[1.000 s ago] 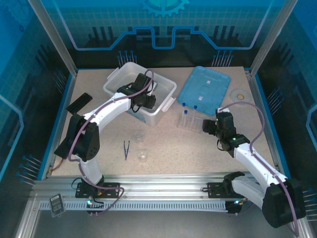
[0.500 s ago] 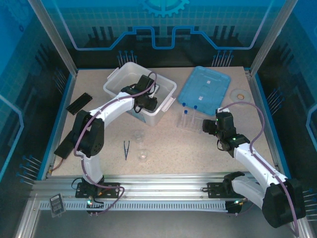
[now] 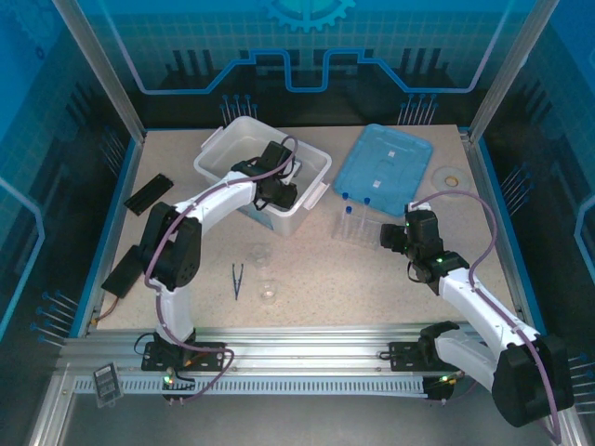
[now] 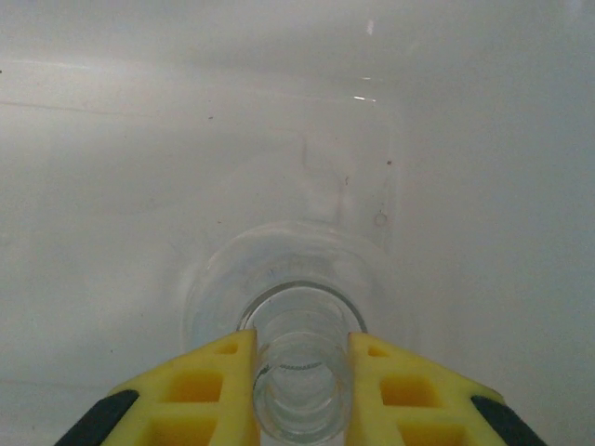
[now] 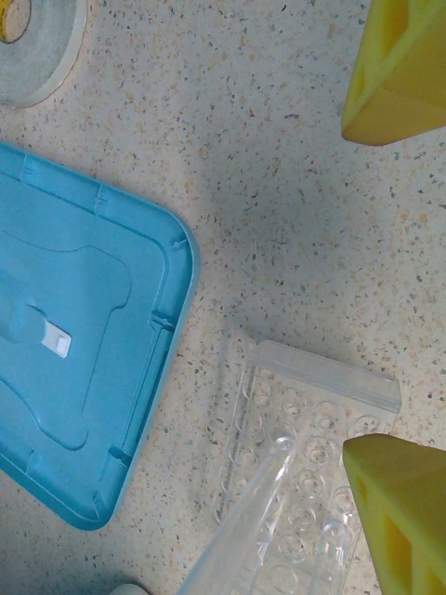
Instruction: Organize the chemistry lab equipment
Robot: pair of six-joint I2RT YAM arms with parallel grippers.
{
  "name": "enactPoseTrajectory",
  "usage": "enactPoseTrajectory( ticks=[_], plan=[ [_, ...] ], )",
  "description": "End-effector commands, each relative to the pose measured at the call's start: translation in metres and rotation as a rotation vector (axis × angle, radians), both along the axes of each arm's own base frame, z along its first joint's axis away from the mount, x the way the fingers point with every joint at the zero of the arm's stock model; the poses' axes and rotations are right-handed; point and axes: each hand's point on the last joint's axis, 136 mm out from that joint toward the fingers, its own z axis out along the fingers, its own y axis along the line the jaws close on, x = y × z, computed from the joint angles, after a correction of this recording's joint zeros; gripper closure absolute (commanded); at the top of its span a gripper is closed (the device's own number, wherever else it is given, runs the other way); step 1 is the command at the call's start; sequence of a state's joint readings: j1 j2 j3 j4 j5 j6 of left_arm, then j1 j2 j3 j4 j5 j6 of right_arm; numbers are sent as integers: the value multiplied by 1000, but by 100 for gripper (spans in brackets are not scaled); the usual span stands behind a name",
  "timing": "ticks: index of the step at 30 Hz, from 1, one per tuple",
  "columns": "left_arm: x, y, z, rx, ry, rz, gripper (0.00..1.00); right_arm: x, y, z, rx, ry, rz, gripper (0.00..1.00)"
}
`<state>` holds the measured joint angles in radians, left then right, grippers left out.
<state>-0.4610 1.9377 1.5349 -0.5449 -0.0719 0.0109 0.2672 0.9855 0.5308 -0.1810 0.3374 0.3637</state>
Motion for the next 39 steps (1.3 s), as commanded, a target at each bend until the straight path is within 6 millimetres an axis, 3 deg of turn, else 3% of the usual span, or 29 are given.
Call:
enactPoseTrajectory(
  ticks=[1, 10, 21, 27, 33, 39],
  plan=[
    [3, -10, 3, -9, -5, -41, 77, 3, -3, 5, -15, -28, -12, 17],
    [2, -11, -3, 6, 9, -40, 69, 2, -3, 5, -15, -30, -12, 17],
    [2, -12, 5, -3, -4, -35, 58, 2, -4, 5, -14, -34, -15, 17],
    [0, -14, 16, -20, -20, -34, 50, 2, -4, 6, -14, -35, -15, 17],
    [-2, -13, 36, -40, -52, -22, 35, 1, -5, 6, -14, -39, -18, 17],
    [-7, -6, 60, -47, -99, -3, 28, 1, -4, 6, -16, -39, -16, 17]
  ],
)
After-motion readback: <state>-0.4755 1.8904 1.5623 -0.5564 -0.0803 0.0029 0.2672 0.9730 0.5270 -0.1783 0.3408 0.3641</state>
